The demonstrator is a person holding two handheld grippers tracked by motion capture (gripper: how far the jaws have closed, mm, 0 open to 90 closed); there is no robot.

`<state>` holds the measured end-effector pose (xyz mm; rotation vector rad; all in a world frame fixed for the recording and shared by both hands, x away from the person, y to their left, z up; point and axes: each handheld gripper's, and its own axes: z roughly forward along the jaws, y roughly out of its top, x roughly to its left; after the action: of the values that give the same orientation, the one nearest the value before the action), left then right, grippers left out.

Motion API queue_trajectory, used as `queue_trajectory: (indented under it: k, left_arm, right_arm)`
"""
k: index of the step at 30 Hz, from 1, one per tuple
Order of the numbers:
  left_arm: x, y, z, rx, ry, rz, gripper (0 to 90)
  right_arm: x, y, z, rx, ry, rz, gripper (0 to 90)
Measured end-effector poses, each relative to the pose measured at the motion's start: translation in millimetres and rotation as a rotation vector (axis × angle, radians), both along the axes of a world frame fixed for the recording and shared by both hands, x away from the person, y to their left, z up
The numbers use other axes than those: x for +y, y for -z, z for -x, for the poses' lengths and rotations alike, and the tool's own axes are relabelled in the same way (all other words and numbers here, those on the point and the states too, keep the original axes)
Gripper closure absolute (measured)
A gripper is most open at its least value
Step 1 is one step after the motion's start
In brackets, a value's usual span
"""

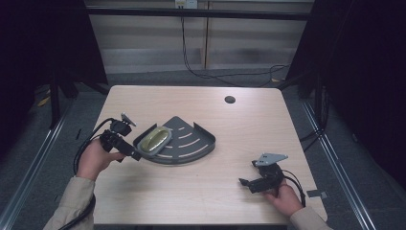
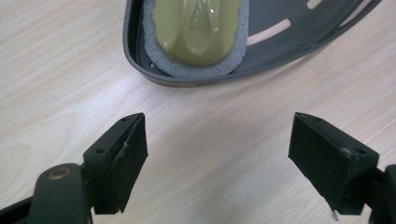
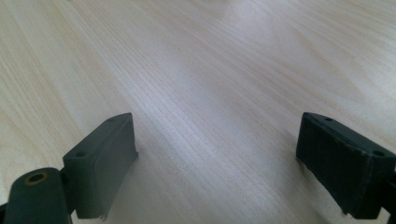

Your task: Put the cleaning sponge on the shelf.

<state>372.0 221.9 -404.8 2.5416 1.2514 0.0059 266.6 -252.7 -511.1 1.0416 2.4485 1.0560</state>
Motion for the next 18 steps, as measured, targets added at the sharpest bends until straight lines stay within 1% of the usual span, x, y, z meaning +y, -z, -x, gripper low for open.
queue_trajectory:
  k: [1, 2, 10, 11, 13, 14, 15, 16, 18]
  left_arm:
    - [0.7, 1.5, 1.5, 0.001, -0.003, 0.000, 19.4]
    - [2.1, 2.5, 2.4, 0.010, 0.004, -0.009, 19.4]
    - [10.4, 14.2, 12.4, -0.006, -0.008, -0.020, 19.2]
    - [11.2, 16.0, 13.8, -0.001, -0.010, -0.026, 19.2]
    - [12.5, 19.2, 15.8, -0.005, -0.015, -0.020, 19.1]
    - [13.0, 20.8, 17.1, 0.000, -0.020, -0.018, 19.1]
    - [14.4, 22.8, 17.6, -0.004, -0.014, -0.020, 19.1]
    - [14.8, 24.1, 18.5, -0.009, -0.022, -0.019, 19.1]
    - [16.7, 26.6, 19.8, -0.005, -0.018, -0.014, 19.0]
  right_arm:
    - [0.0, 0.0, 0.0, 0.000, 0.000, 0.000, 11.6]
    - [0.0, 0.0, 0.0, 0.000, 0.000, 0.000, 11.5]
    - [0.0, 0.0, 0.0, 0.000, 0.000, 0.000, 11.5]
    - [0.0, 0.0, 0.0, 0.000, 0.000, 0.000, 11.6]
    - [-0.1, 0.1, -0.2, -0.002, -0.002, 0.000, 11.5]
    - [0.0, 0.0, 0.0, 0.000, 0.000, 0.000, 11.5]
    - [0.0, 0.0, 0.0, 0.000, 0.000, 0.000, 11.6]
    - [-0.1, 0.1, -0.2, -0.003, -0.003, 0.000, 11.6]
    - [0.0, 0.1, -0.2, -0.002, -0.002, 0.000, 11.6]
